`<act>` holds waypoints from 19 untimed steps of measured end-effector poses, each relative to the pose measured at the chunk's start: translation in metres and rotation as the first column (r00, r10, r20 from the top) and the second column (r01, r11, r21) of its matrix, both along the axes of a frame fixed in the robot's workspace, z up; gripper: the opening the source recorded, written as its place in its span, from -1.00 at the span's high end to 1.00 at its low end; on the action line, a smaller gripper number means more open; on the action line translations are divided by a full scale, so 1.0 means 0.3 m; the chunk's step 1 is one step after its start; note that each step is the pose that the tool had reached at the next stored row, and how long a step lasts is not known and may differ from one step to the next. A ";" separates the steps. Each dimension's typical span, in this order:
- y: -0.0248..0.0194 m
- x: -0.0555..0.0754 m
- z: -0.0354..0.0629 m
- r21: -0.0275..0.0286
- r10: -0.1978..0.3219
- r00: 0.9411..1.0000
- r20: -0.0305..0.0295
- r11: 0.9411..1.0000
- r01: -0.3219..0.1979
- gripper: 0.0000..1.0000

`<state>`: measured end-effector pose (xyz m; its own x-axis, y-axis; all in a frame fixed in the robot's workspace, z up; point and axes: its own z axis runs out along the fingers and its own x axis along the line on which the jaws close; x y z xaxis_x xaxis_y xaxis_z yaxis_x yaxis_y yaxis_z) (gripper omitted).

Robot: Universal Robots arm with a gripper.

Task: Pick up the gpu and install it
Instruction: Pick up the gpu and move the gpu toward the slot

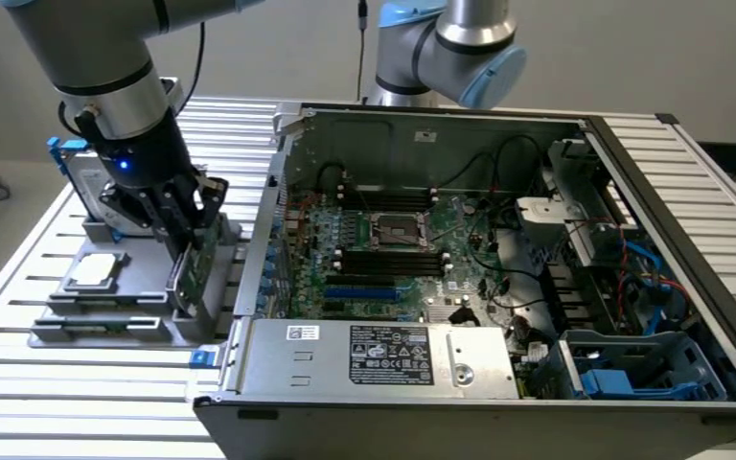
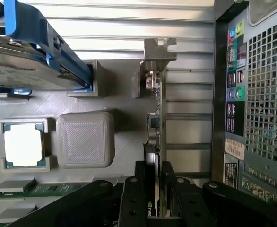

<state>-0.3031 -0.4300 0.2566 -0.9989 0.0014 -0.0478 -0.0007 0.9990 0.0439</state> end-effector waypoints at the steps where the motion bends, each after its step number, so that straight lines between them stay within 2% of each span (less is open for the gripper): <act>1: 0.000 0.000 0.000 0.000 0.000 1.000 0.000 1.000 0.000 0.47; 13: -0.001 0.000 0.000 0.001 0.000 1.000 0.000 1.000 0.000 0.47; 19: -0.001 0.000 0.000 0.001 0.000 1.000 -0.006 1.000 0.000 0.47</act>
<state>-0.3031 -0.4304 0.2566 -0.9991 0.0015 -0.0420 -0.0004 0.9990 0.0449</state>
